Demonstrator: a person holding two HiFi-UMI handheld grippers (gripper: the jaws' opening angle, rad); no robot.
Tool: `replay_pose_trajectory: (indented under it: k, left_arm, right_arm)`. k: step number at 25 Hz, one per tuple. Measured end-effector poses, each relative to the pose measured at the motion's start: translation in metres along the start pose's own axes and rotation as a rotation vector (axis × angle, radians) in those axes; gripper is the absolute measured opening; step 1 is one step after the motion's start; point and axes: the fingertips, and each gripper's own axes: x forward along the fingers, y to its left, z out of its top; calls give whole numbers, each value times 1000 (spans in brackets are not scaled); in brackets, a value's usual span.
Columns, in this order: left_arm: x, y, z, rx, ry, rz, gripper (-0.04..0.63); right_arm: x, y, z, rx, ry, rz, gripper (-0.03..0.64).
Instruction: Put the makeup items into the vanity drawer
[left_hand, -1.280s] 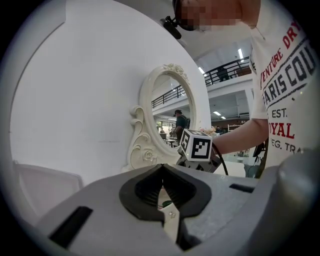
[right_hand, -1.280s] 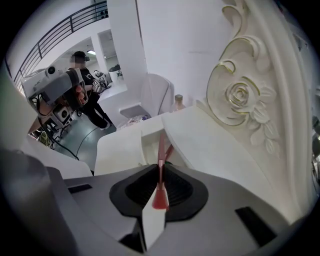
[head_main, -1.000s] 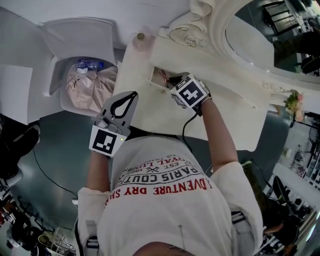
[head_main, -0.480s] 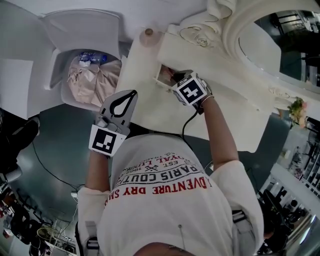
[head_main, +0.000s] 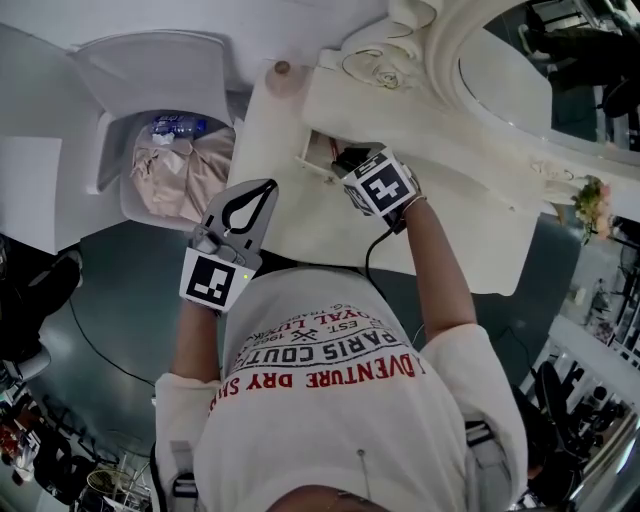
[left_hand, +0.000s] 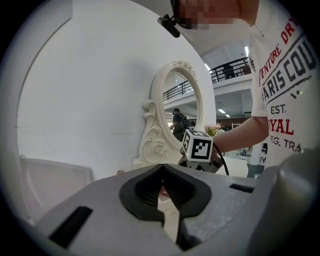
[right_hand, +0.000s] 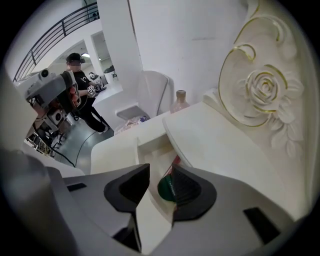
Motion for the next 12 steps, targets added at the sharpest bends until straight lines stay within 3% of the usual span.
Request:
replay_pose_trajectory:
  k: [2,7,12]
  left_arm:
    - [2,-2,5,6,-9,-9,8]
    - [9,-9,17,7,-32,-28,8]
    - [22,-20,32,22,-58,-51,7]
  right_arm:
    - [-10,-3,0,19,-27,-25,129]
    - [-45,-17,3,94,-147,-129,7]
    - [-92,-26,9,197,-349,-163,-2]
